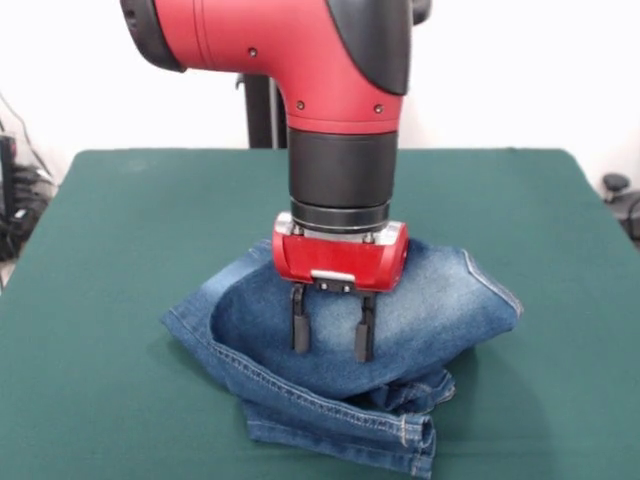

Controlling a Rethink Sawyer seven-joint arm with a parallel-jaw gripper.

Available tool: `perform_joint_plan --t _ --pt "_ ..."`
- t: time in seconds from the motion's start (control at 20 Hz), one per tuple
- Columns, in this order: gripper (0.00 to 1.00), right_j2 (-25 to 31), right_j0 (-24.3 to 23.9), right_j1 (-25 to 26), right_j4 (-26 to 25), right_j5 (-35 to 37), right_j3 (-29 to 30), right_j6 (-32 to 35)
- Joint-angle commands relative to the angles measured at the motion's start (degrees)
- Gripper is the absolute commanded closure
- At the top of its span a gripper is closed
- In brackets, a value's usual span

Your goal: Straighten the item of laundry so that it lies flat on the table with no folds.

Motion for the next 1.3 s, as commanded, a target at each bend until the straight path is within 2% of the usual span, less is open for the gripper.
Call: perform_joint_plan --t 0.05,0.3,0.5,0.75,0.8,0.95,1.0,1.3 --pt "0.00 7.77 -0.48 2.47 -2.53 -2.23 7.39 1.43" --pt "0.00 7.85 -0.62 2.97 -2.23 -0.85 7.61 1.64" --pt "0.00 7.47 -0.35 3.62 -0.89 5.15 6.87 0.84" --pt "0.00 6.99 0.30 3.74 3.45 21.66 6.67 1.04" --pt "0.00 7.18 0.16 3.93 4.12 23.06 6.92 1.35" --pt "0.00 7.20 0.15 3.82 3.25 18.67 7.78 1.20" --pt "1.00 7.01 0.29 3.64 2.45 17.15 7.86 1.30" --pt "1.00 6.04 1.32 2.73 1.26 13.13 8.37 2.84"
